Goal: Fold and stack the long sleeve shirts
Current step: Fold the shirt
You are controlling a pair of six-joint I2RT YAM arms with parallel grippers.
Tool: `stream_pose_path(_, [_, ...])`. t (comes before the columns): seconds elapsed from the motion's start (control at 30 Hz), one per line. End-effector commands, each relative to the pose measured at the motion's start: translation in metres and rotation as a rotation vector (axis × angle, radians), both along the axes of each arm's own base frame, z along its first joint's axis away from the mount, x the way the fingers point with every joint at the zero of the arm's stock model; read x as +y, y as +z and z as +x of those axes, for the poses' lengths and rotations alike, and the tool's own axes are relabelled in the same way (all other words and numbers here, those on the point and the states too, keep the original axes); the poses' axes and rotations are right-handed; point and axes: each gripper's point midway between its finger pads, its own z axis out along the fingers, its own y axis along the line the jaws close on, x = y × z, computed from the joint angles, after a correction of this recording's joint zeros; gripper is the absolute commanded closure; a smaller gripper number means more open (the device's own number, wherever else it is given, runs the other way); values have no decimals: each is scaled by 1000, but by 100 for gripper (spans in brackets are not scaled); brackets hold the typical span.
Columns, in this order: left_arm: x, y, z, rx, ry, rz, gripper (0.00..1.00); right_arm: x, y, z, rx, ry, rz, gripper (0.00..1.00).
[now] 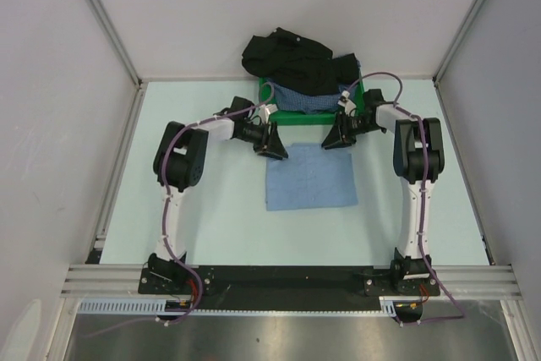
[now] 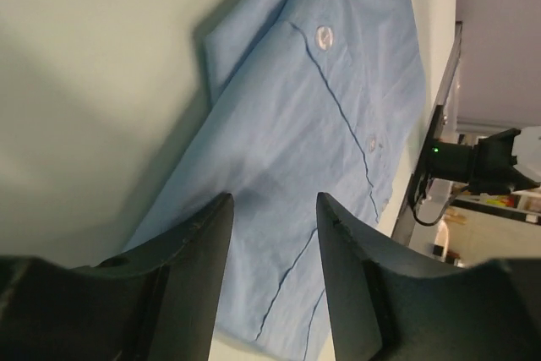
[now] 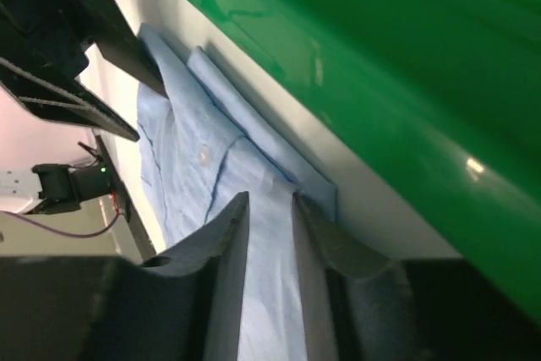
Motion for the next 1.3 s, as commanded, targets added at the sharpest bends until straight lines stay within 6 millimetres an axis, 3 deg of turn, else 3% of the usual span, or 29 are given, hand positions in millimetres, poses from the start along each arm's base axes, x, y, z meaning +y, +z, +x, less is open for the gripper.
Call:
stream_pose_path(0.0, [24,-20,-3,54,57,70,46,-10,-30,25,-63,-17,-185,64])
stream_pose_path(0.1, [29,6,-15,35,27,6,44,3,3,20,-135,65,-186,60])
stream_pose_path(0.17, [32,29,-22,-33,-6,-41,43,10,38,11,-221,119,-178,60])
stream_pose_path(0.2, [35,33,-34,-38,-23,-52,42,18,48,-4,-214,157,-156,60])
stream_pose_path(0.23, [37,59,-37,-110,-35,-74,40,21,68,-18,-239,179,-141,60])
stream_pose_path(0.3, [44,74,-45,-173,-46,-80,39,29,79,-44,-256,246,-130,60])
stream_pose_path(0.33, [48,93,-44,-234,-38,-83,38,39,86,-57,-282,288,-125,60])
stream_pose_path(0.37, [57,100,-38,-261,-4,-68,37,43,90,-79,-290,318,-127,58])
stream_pose_path(0.4, [64,103,-36,-268,27,-60,36,48,93,-85,-345,348,-132,57])
stream_pose_path(0.43, [71,107,-32,-279,57,-51,31,64,91,-102,-368,405,-143,55])
stream_pose_path(0.5, [92,124,-18,-332,136,-37,29,72,84,-116,-441,462,-206,52])
stream_pose_path(0.57, [121,139,2,-460,193,46,7,95,74,-136,-513,572,-259,51])
stream_pose_path(0.6, [134,152,16,-525,235,90,1,106,73,-139,-559,603,-270,50])
stream_pose_path(0.63, [162,156,32,-586,312,171,1,115,71,-143,-588,636,-279,51])
stream_pose_path(0.7, [187,178,45,-634,398,200,1,141,63,-162,-638,712,-297,51])
stream_pose_path(0.73, [211,183,52,-611,487,215,1,148,60,-168,-657,744,-299,52])
stream_pose_path(0.77, [221,191,55,-606,526,228,1,163,55,-180,-692,791,-312,52])
stream_pose_path(0.83, [241,192,56,-588,587,287,0,172,43,-188,-730,839,-351,52])
stream_pose_path(0.9, [248,204,52,-634,600,316,1,187,31,-203,-751,889,-358,52])
stream_pose_path(0.97, [252,202,50,-664,609,348,1,196,21,-209,-765,911,-379,52])
stream_pose_path(1.07, [259,209,45,-690,630,379,0,199,2,-206,-780,916,-438,51])
stream_pose_path(1.13, [262,223,42,-757,640,388,0,196,-14,-201,-786,916,-487,51])
stream_pose_path(1.27, [260,235,34,-852,625,378,0,189,-28,-202,-775,936,-529,55])
